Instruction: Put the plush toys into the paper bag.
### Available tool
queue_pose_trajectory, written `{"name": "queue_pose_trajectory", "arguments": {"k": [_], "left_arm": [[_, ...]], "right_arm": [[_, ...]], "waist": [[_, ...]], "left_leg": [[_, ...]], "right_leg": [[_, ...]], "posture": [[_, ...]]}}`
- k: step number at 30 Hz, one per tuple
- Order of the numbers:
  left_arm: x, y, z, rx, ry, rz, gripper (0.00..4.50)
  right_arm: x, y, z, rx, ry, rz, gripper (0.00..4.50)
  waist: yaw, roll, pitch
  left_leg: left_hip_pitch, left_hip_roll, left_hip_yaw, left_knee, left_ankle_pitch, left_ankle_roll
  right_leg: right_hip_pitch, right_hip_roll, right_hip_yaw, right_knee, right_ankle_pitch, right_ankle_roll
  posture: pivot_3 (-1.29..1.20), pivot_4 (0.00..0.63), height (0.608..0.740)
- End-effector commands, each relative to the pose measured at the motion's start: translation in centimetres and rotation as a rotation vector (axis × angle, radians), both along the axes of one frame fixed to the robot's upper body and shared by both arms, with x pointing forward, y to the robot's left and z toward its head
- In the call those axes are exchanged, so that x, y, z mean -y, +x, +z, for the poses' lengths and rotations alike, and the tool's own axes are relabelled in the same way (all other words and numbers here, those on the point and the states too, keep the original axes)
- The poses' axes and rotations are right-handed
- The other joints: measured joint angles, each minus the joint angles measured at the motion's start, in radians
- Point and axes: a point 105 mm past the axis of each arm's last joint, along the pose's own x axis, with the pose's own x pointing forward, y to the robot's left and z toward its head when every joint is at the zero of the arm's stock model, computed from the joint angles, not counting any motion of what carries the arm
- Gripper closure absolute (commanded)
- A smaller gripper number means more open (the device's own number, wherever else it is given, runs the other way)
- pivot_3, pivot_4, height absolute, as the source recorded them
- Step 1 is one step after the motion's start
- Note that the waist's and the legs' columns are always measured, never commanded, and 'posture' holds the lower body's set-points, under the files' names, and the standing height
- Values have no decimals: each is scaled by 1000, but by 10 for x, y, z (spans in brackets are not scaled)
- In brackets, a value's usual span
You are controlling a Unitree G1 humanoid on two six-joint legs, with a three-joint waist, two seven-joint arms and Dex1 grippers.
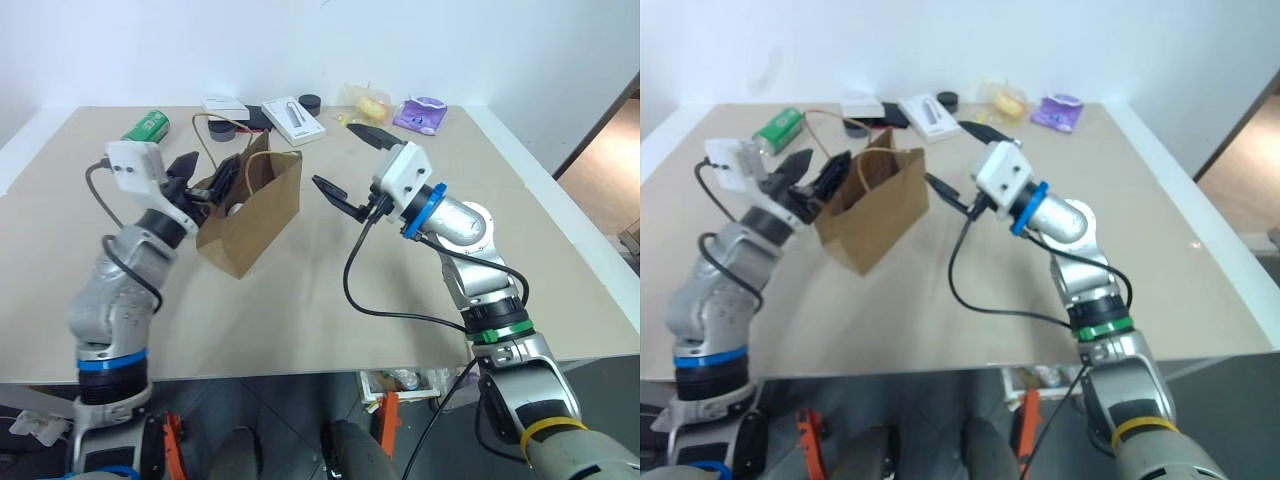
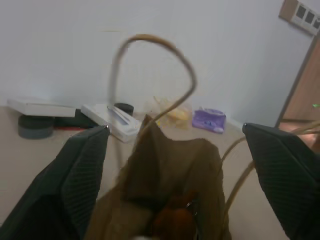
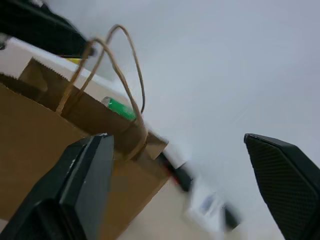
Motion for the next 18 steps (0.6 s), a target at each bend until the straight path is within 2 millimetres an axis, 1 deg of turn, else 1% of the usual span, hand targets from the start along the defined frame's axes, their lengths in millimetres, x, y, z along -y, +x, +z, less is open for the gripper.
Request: {"name": "queue_pose_trajectory", "arguments": {"k": [1, 3, 4, 5, 6, 7, 8, 9, 10, 11, 12, 14, 15, 18], "left_arm": [[-17, -6, 4, 1, 39, -14, 86], [-30, -7, 7, -10, 31, -8, 0], [-32, -10, 8, -8, 47, -26, 0], [-33, -13, 8, -9, 72, -51, 0], [-32, -17, 6, -12, 103, -80, 0], [-31, -22, 1, -22, 153, -118, 0], [-31, -27, -5, -46, 193, -163, 0], [-32, -30, -10, -63, 217, -193, 0], [-33, -32, -15, -78, 253, -218, 0], [-33, -34, -19, -92, 273, -248, 0], [-34, -36, -23, -108, 294, -274, 0], [-36, -35, -32, -146, 329, -311, 0], [-38, -31, -36, -154, 356, -301, 0], [-42, -21, -40, -150, 392, -281, 0]], "right_arm": [[-2, -5, -8, -176, 83, 57, 0], [-10, -8, -26, -255, 46, 71, 561], [-17, -11, -35, -310, 27, 94, 873], [-23, -16, -40, -336, 12, 124, 1330], [-29, -20, -41, -354, 10, 154, 1624], [-38, -26, -44, -387, 7, 194, 2283], [-46, -29, -44, -412, 6, 220, 2570], [-51, -31, -45, -432, 4, 234, 3129], [-58, -32, -47, -449, -7, 247, 3418], [-63, -32, -48, -461, -18, 252, 4041], [-70, -31, -49, -473, -30, 257, 4284], [-81, -29, -51, -497, -47, 266, 4284], [-87, -27, -52, -506, -55, 271, 4284], [-100, -21, -55, -517, -77, 274, 4284]], "waist": [[0, 0, 0], [0, 0, 0], [0, 0, 0], [-1, 0, 0], [-1, 0, 0], [-2, 0, 0], [-4, 0, 0], [-5, 0, 0], [-5, 0, 0], [-4, 0, 0], [0, 0, 0], [0, 0, 0], [0, 0, 0], [0, 0, 0]], "left_leg": [[0, 0, 0, 0, 0, 0], [0, 0, 0, 0, 0, 0], [0, 0, 0, 0, 0, 0], [0, 1, 0, 0, 0, 0], [0, 1, 0, 0, 0, 0], [0, 1, 0, 0, 0, 0], [0, 1, 1, -1, 0, 0], [0, 1, 1, -1, 0, 0], [0, 2, 1, -1, 0, 0], [0, 2, 1, -2, 0, 0], [0, 2, 0, -2, 0, 0], [-1, 2, 0, -1, 0, 0], [-1, 2, 0, -1, 0, 0], [0, 2, 0, 0, 0, 0]], "right_leg": [[0, 0, 0, 0, 0, 0], [0, 0, -1, 0, -1, -1], [0, 0, -1, 0, -1, -2], [-1, 0, -1, 0, -1, -2], [-1, 1, -1, 0, -2, -3], [-1, 1, -1, 0, -2, -3], [-2, 0, 0, 0, -2, -4], [-2, 1, -1, 0, -3, -5], [-2, 1, -1, 1, -4, -6], [-2, 1, -1, 1, -4, -7], [-2, 1, -2, 1, -5, -8], [-3, 1, -4, 1, -5, -9], [-2, 1, -4, 1, -5, -9], [-2, 0, -4, 1, -5, -10]], "posture": [[0, 150, 740], [0, 150, 740], [0, 150, 740], [0, 150, 740], [0, 150, 740], [0, 150, 740], [0, 150, 740], [0, 150, 740], [0, 150, 740], [0, 150, 740], [0, 150, 740], [0, 150, 740], [0, 150, 740], [0, 150, 740]]}}
